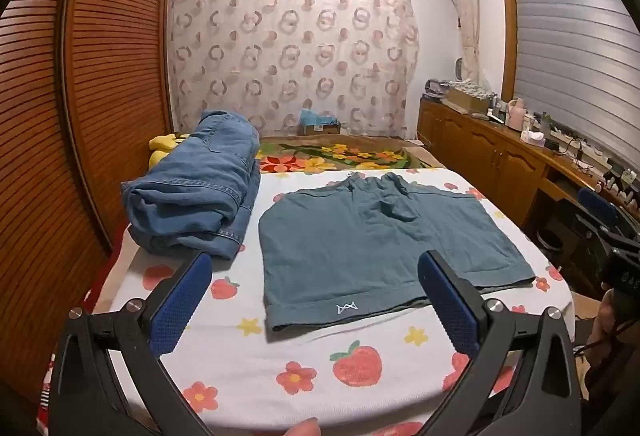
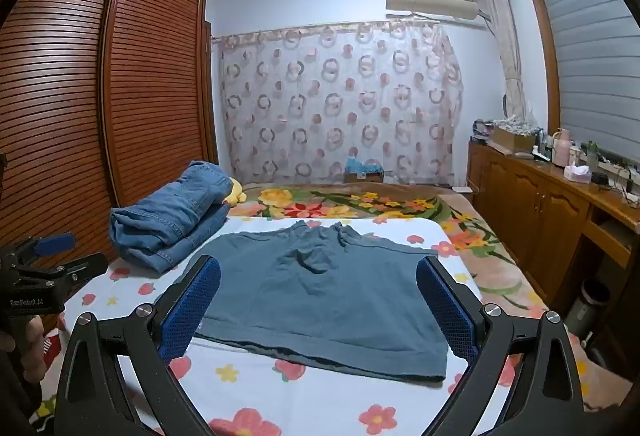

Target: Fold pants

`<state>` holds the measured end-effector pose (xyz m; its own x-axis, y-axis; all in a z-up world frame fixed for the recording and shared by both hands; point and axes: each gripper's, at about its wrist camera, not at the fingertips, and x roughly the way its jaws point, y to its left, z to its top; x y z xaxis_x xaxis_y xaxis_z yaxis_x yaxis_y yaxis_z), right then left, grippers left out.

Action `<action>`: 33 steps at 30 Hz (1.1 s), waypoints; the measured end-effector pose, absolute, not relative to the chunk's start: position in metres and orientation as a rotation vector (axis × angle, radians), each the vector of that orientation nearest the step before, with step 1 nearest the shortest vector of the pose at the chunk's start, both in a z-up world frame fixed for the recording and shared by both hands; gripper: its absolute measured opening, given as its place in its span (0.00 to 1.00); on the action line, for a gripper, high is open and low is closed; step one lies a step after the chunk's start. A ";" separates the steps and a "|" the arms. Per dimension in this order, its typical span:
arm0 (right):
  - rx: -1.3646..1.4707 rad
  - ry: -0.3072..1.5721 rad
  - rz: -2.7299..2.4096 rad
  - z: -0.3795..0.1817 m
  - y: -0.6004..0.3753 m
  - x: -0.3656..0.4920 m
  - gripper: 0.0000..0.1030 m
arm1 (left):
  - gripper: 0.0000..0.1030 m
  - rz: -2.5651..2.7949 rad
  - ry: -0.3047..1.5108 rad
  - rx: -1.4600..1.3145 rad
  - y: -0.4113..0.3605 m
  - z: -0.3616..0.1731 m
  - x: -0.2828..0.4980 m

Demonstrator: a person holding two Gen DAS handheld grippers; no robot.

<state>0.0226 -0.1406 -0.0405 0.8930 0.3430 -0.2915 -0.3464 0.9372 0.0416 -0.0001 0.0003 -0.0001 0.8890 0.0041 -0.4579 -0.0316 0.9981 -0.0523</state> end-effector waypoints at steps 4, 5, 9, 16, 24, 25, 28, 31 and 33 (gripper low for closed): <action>-0.013 0.300 0.357 -0.039 -0.141 0.022 0.96 | 1.00 0.028 0.500 -0.032 -0.002 -0.001 0.003; -0.014 0.298 0.355 -0.039 -0.141 0.021 0.96 | 1.00 0.031 0.502 -0.030 -0.002 -0.002 0.006; -0.018 0.305 0.356 -0.043 -0.140 0.022 0.96 | 1.00 0.031 0.488 -0.032 0.000 -0.001 0.003; -0.019 0.315 0.358 -0.041 -0.141 0.023 0.96 | 1.00 0.031 0.480 -0.032 0.000 -0.001 0.002; -0.026 0.315 0.360 -0.040 -0.139 0.023 0.96 | 1.00 0.030 0.480 -0.034 0.000 0.000 0.001; -0.025 0.315 0.360 -0.040 -0.139 0.023 0.96 | 1.00 0.031 0.480 -0.032 0.000 0.000 0.000; -0.026 0.315 0.361 -0.040 -0.139 0.023 0.96 | 1.00 0.030 0.480 -0.033 0.000 0.000 0.000; -0.025 0.315 0.361 -0.040 -0.139 0.023 0.96 | 1.00 0.030 0.479 -0.032 0.000 0.000 0.000; -0.025 0.316 0.360 -0.040 -0.139 0.023 0.96 | 1.00 0.030 0.479 -0.035 0.000 0.000 0.001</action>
<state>0.0231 -0.1393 -0.0402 0.8873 0.3429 -0.3083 -0.3507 0.9360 0.0319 0.0010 0.0002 -0.0004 0.8872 0.0204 -0.4609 -0.0366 0.9990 -0.0263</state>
